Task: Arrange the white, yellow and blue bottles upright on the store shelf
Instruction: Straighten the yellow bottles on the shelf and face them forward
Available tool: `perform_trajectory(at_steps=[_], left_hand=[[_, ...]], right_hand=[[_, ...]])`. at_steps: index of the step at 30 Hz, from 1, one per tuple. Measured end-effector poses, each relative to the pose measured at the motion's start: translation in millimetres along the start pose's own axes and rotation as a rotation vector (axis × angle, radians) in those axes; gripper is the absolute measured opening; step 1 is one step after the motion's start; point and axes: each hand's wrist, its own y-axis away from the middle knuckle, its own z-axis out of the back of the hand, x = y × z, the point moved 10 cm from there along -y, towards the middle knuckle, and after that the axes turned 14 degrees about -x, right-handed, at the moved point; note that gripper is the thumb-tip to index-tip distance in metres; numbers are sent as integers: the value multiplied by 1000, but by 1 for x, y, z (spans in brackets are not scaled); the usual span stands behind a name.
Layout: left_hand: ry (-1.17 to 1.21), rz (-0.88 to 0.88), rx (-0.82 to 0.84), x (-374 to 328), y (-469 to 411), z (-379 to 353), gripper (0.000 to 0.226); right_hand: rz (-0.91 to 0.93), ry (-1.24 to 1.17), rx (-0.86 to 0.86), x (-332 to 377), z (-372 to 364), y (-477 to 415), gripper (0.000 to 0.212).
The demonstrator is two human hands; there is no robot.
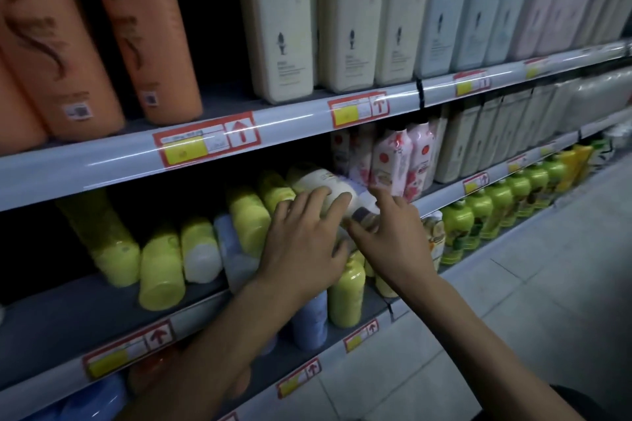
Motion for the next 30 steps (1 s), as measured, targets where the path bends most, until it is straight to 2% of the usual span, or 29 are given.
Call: perform_trajectory(at_steps=[4,8,12,19,22,26,30], left_hand=[[-51,-60,115,-8,-17,-29,68],[-117,-97,210,-17,-24,-41,71],[-166,-98,228,-18,-25,-42,77],[-133,-54,223,-7,-19,-43,99],[-145,-79,239,-2,-19,-44,98],[-138,-100,231,2,-18,-44,101],[-144,-92,231,3,-19,-45,101]], right_hand=[[-11,-40,50,-7,-7,-13,42],[101,45,103,-7,-17,-21,42],[171,79,176,-3,-32,-26,35],[204,77,169,8,-53,-29,53],[164,34,183,7,-56,-31,51],[179,1,165,10,-52,-29,75],[211,29,152,10,-54,-29,76]])
